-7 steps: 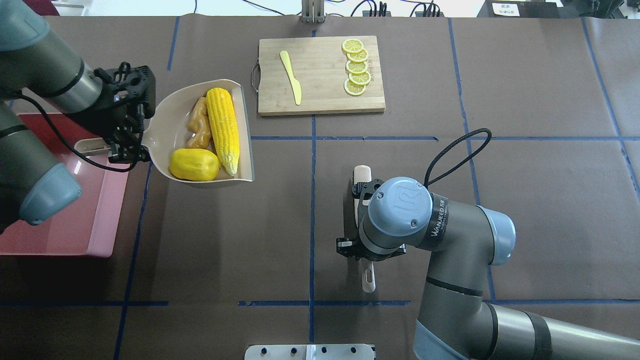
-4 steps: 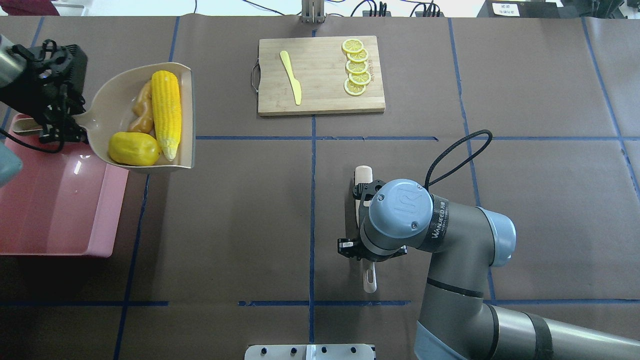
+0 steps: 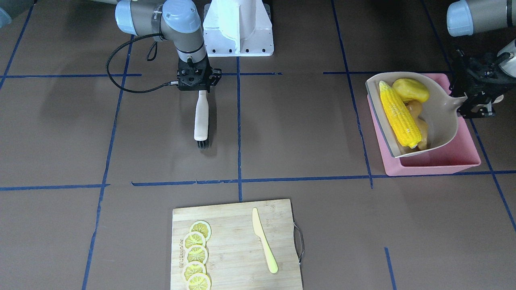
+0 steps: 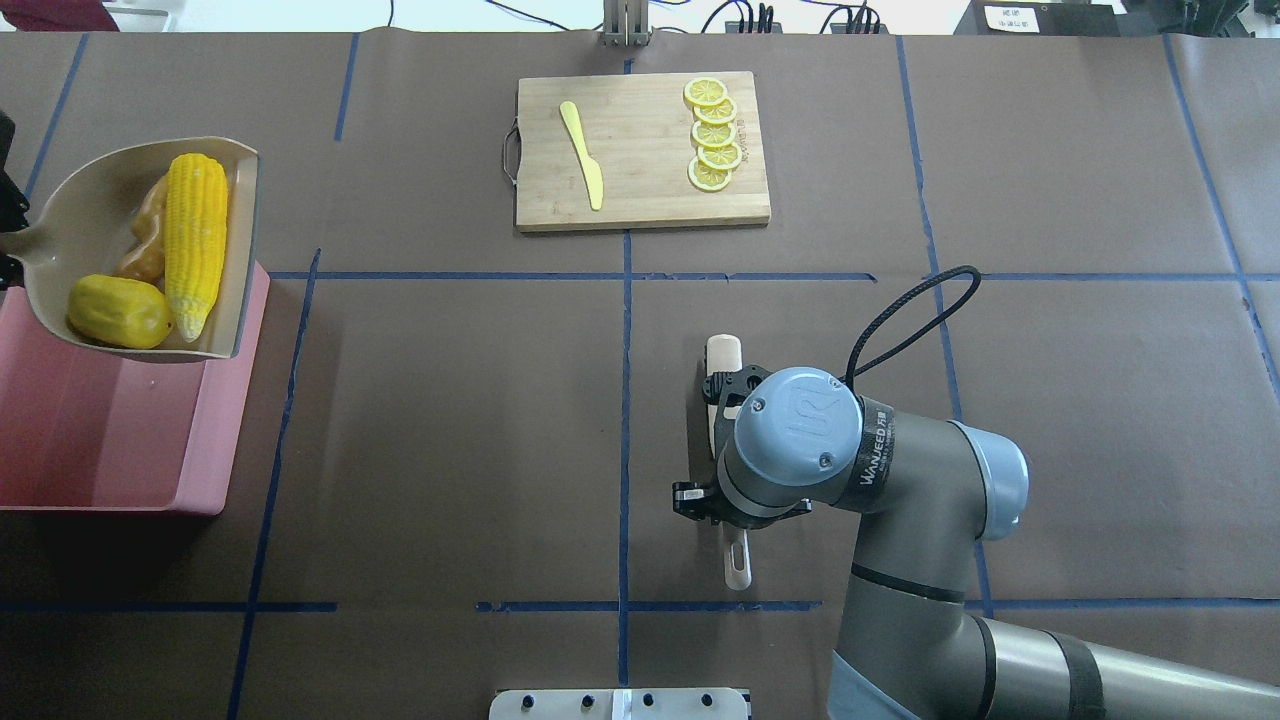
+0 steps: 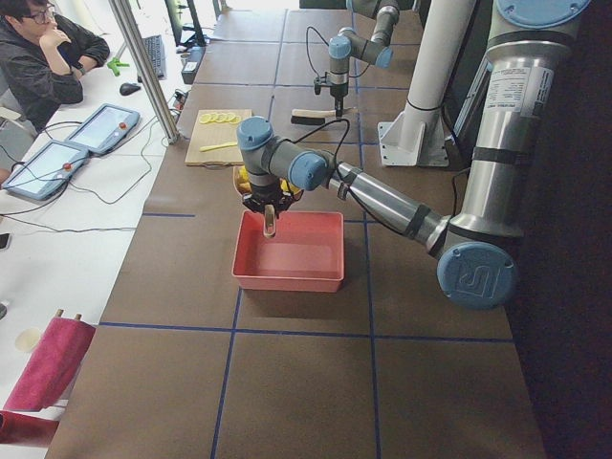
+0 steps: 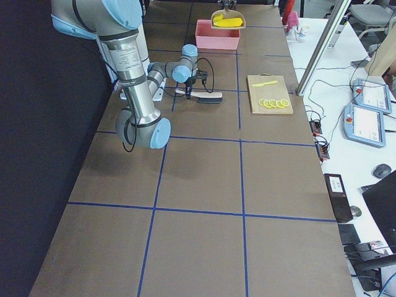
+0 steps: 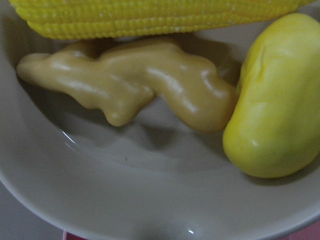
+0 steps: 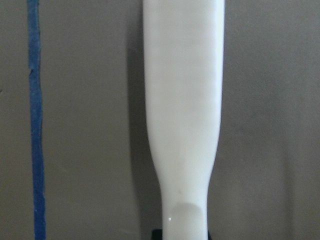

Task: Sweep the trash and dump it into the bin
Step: 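Tilt the dustpan with the left gripper to dump items into the bin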

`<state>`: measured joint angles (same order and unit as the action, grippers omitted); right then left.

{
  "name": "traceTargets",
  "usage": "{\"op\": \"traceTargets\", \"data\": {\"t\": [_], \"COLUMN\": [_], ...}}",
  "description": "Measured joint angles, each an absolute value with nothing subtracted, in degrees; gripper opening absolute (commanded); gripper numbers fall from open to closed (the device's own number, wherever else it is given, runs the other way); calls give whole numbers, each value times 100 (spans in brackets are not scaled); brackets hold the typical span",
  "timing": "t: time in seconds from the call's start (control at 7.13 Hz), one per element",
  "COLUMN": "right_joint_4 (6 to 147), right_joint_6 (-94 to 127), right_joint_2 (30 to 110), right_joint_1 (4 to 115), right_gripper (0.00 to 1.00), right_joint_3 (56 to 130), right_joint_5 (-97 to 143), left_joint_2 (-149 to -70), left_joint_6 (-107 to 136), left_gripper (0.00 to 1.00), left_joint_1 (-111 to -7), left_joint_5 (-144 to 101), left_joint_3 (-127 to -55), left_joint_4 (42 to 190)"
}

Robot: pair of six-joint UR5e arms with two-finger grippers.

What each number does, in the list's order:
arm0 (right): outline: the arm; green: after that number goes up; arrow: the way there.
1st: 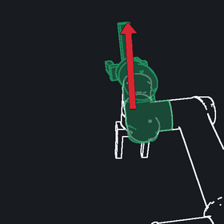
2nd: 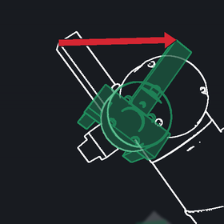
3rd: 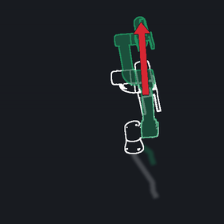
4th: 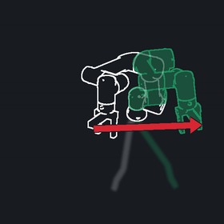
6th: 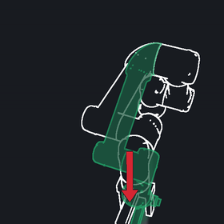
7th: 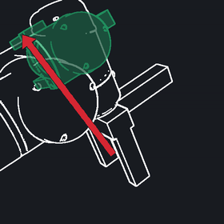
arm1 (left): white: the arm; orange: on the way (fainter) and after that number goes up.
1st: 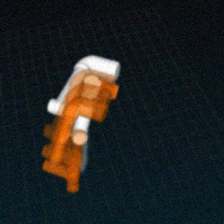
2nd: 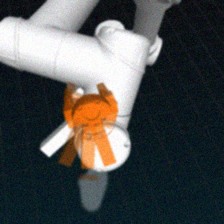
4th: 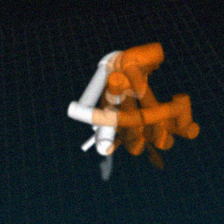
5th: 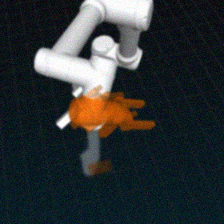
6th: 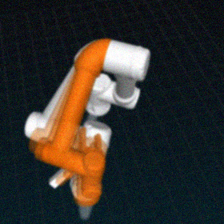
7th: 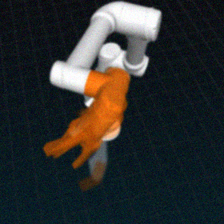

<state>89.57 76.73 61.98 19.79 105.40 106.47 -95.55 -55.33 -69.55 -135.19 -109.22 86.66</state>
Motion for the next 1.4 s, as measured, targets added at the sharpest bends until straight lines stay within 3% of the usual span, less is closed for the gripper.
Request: {"op": "traceTargets", "data": {"t": [0.7, 1.4], "right_joint_4": [8947, 8940], "right_joint_6": [7673, 7678], "right_joint_2": [6204, 6220], "right_joint_1": [1957, 1910], "right_gripper": [0, 0], "right_joint_3": [10555, 10551], "right_joint_5": [10591, 10549], "left_joint_2": [-8993, -8850], "left_joint_6": [-6591, -6697], "left_gripper": [0, 0], "left_joint_1": [-7517, -7284], "left_joint_5": [-13087, -11431], "left_joint_3": [-10772, -10896], "left_joint_4": [8669, 8635]}}
